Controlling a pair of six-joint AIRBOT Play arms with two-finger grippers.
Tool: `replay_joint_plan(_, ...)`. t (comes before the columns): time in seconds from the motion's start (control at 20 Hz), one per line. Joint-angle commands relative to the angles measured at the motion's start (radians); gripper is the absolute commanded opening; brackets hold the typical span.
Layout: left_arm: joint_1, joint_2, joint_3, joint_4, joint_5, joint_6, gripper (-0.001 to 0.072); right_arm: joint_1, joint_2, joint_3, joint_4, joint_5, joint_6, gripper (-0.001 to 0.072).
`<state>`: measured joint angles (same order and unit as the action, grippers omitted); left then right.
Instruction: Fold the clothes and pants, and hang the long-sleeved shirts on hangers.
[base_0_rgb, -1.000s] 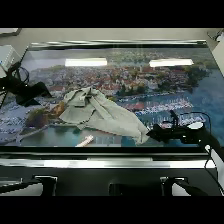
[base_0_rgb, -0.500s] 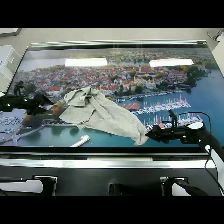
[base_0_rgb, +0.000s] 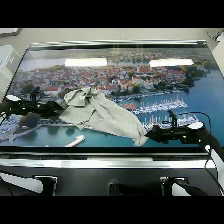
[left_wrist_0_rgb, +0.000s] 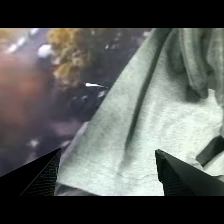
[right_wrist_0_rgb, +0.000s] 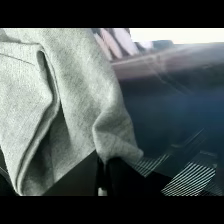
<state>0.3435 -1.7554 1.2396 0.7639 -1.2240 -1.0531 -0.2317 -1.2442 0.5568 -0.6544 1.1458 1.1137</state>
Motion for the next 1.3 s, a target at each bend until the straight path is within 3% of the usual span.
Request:
replay_joint_plan(0.0, -0.003, -0.019, -0.001, -0.020, 0.000, 0.031, 0.0659, -0.001, 0.000, 0.000, 0.000, 0.005, 0.001, 0.0039)
replay_joint_plan(0.15, -0.003, -0.024, -0.002, -0.018, -0.044, 0.032, 0.0564, -0.001, 0.000, 0.000, 0.000, 0.008, 0.000, 0.0039)
replay_joint_plan(0.45, -0.027, -0.035, -0.069, -0.004, -0.073, 0.014, 0.0554, -0.001, 0.000, 0.000, 0.000, 0.008, 0.000, 0.0039)
replay_joint_plan(0.55, -0.040, -0.037, -0.076, -0.003, -0.070, 0.014, 0.0427, -0.001, 0.000, 0.000, 0.001, 0.008, 0.000, 0.0039)
replay_joint_plan(0.65, -0.042, -0.037, -0.076, -0.015, -0.070, 0.012, 0.0239, -0.001, 0.000, 0.000, 0.001, 0.008, 0.000, 0.0039)
replay_joint_plan(0.7, -0.042, -0.036, -0.076, -0.020, -0.070, 0.007, 0.0192, -0.001, 0.000, 0.000, 0.002, 0.009, 0.000, 0.0039)
replay_joint_plan(0.8, -0.042, -0.035, -0.076, -0.036, -0.078, 0.005, 0.0017, -0.001, 0.002, 0.002, 0.012, 0.019, -0.012, 0.0038)
replay_joint_plan(1.05, -0.042, -0.022, 0.006, -0.104, -0.105, 0.000, 0.0014, -0.001, 0.081, 0.062, 0.015, 0.032, -0.009, 0.0037)
replay_joint_plan(1.25, -0.053, 0.031, 0.207, -0.118, -0.114, -0.073, 0.0013, -0.001, 0.146, 0.216, 0.007, 0.034, 0.072, 0.0036)
